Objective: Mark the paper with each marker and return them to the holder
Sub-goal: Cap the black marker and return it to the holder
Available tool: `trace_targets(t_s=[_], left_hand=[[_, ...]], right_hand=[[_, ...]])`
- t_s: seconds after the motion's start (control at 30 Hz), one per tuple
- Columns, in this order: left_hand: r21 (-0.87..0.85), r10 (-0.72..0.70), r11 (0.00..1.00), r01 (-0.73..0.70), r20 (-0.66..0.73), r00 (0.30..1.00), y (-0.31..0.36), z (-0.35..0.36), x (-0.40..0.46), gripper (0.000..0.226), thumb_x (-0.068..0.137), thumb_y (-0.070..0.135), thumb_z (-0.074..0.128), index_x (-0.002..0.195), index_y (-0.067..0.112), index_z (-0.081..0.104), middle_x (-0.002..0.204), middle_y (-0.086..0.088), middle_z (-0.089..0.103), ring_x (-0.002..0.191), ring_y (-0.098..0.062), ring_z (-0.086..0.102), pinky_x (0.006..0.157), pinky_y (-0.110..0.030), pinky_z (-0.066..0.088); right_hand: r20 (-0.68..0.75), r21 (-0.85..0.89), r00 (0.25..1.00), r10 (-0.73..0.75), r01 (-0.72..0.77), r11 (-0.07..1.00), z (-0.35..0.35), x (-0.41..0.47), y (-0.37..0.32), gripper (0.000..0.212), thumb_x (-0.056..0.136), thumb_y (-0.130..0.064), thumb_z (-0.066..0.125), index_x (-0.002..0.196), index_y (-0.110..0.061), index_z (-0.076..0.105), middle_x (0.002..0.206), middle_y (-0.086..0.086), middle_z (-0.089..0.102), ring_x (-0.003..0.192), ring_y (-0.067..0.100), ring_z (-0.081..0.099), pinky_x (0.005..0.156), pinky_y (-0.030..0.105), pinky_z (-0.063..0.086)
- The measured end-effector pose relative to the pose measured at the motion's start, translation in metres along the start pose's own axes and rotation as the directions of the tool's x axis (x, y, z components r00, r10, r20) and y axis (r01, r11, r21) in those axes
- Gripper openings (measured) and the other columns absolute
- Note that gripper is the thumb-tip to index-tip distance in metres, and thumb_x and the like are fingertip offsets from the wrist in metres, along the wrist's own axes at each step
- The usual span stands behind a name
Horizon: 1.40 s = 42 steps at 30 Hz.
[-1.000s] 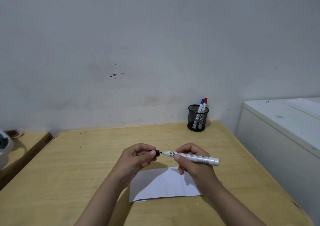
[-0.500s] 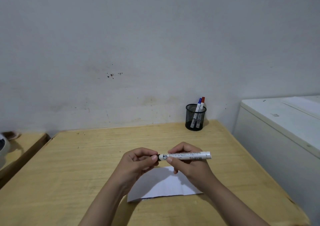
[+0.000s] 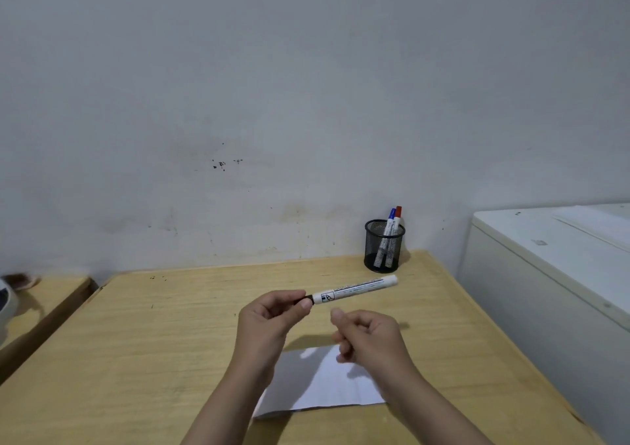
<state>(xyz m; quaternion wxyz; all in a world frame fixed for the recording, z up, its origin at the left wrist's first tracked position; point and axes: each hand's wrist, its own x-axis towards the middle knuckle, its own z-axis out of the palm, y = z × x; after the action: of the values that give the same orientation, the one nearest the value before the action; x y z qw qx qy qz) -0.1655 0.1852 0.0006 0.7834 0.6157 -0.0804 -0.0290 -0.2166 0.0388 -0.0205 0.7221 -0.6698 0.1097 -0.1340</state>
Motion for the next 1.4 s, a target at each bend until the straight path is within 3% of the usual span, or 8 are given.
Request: trace_targets(t_s=[0.13,0.23,0.43,0.8,1.03,1.17,1.27,1.4], left_hand=[[0.135,0.12,0.984,-0.115,-0.029,0.992,0.004,0.006,0.01,0.012,0.067,-0.002,0.077,0.076,0.005,0.074,0.066,-0.005,0.072,0.063,-0.009,0.064,0.06,-0.017,0.052],[0.216,0.144,0.965,-0.149,0.038,0.989,0.002,0.016,0.014,0.014,0.066,-0.001,0.079,0.073,0.01,0.075,0.074,-0.02,0.073,0.068,-0.017,0.064,0.064,-0.024,0.053],[0.194,0.167,0.96,-0.2,0.174,0.97,0.008,0.038,0.035,0.029,0.065,0.0,0.079,0.09,0.012,0.071,0.061,-0.003,0.067,0.058,-0.008,0.06,0.057,-0.014,0.049],[0.465,0.291,0.825,-0.321,0.137,0.947,-0.021,0.117,0.145,0.012,0.075,0.026,0.072,0.084,0.023,0.064,0.086,0.004,0.067,0.08,-0.006,0.062,0.064,-0.012,0.045],[0.673,0.324,0.621,-0.401,0.246,0.914,-0.058,0.164,0.195,0.031,0.084,0.038,0.059,0.108,0.019,0.06,0.106,0.004,0.051,0.103,-0.011,0.043,0.083,-0.017,0.035],[0.702,0.294,0.626,-0.34,0.191,0.937,-0.067,0.173,0.206,0.02,0.083,0.034,0.062,0.085,0.014,0.064,0.098,0.0,0.053,0.089,-0.013,0.052,0.066,-0.011,0.036],[0.683,0.301,0.657,-0.32,0.151,0.941,-0.067,0.174,0.203,0.02,0.082,0.03,0.065,0.084,0.01,0.067,0.093,0.001,0.053,0.082,-0.011,0.052,0.06,-0.01,0.037],[0.661,0.276,0.676,-0.325,0.182,0.944,-0.061,0.17,0.194,0.028,0.088,0.029,0.058,0.106,0.008,0.064,0.119,-0.006,0.057,0.107,-0.015,0.052,0.097,-0.023,0.043]], right_hand=[[-0.041,-0.335,0.912,-0.408,0.372,0.866,-0.013,0.007,-0.002,0.015,0.072,-0.017,0.078,0.085,-0.02,0.072,0.074,0.0,0.066,0.055,0.006,0.054,0.058,0.02,0.047],[0.177,-0.639,0.741,-0.648,0.587,0.497,-0.026,0.025,-0.005,0.031,0.074,-0.027,0.072,0.104,-0.025,0.066,0.092,-0.01,0.063,0.079,0.005,0.056,0.069,0.014,0.044],[0.376,-0.738,0.526,-0.763,0.668,0.097,-0.039,0.055,-0.014,0.01,0.074,-0.021,0.068,0.082,-0.019,0.063,0.072,-0.006,0.06,0.067,0.012,0.054,0.058,0.02,0.039],[-0.331,-0.524,0.516,-0.79,0.595,0.609,-0.104,0.175,-0.099,0.05,0.076,-0.001,0.071,0.117,-0.026,0.055,0.074,-0.003,0.066,0.068,0.012,0.065,0.061,0.012,0.052],[-0.268,-0.651,0.777,-0.57,0.29,0.702,-0.113,0.232,-0.066,0.04,0.077,-0.006,0.065,0.109,-0.026,0.053,0.064,0.005,0.066,0.057,0.013,0.065,0.055,0.03,0.054],[-0.238,-0.719,0.872,-0.429,0.139,0.681,-0.11,0.244,-0.038,0.029,0.075,-0.007,0.062,0.099,-0.021,0.052,0.06,0.009,0.064,0.057,0.022,0.063,0.053,0.041,0.052],[-0.258,-0.755,0.878,-0.403,0.077,0.652,-0.111,0.248,-0.025,0.03,0.081,-0.017,0.062,0.108,-0.02,0.05,0.074,0.005,0.062,0.064,0.016,0.06,0.054,0.035,0.052],[-0.295,-0.731,0.871,-0.392,0.058,0.68,-0.107,0.237,-0.034,0.057,0.082,-0.021,0.063,0.133,-0.022,0.038,0.118,0.011,0.054,0.087,0.016,0.052,0.068,0.029,0.045]])
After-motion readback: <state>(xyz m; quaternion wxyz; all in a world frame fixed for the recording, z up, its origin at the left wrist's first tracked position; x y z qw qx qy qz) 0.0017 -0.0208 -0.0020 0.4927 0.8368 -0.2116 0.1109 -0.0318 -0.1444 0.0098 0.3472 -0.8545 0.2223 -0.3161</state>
